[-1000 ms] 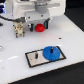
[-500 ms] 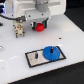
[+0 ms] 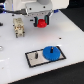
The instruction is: Insert the blue gear onto the right peg, followed by the red gear
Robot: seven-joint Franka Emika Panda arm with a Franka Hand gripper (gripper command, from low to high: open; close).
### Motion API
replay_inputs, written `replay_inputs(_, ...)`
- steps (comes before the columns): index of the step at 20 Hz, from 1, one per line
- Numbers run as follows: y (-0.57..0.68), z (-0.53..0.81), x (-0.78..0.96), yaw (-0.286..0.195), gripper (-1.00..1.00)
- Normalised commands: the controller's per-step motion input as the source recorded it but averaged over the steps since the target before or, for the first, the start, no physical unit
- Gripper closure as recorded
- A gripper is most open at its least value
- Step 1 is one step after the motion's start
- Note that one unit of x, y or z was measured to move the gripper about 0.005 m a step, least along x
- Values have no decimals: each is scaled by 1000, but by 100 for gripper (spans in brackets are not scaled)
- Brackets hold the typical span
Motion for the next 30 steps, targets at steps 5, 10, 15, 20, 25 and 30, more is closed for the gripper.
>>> replay_inputs(5, -92, 444, 565, 0, 100)
replay_inputs(10, -106, 407, 636, 0, 100)
replay_inputs(15, -105, 405, 694, 0, 100)
replay_inputs(20, -116, 332, 739, 0, 100)
replay_inputs(25, -128, 206, 780, 0, 100)
replay_inputs(30, -153, 121, 777, 0, 100)
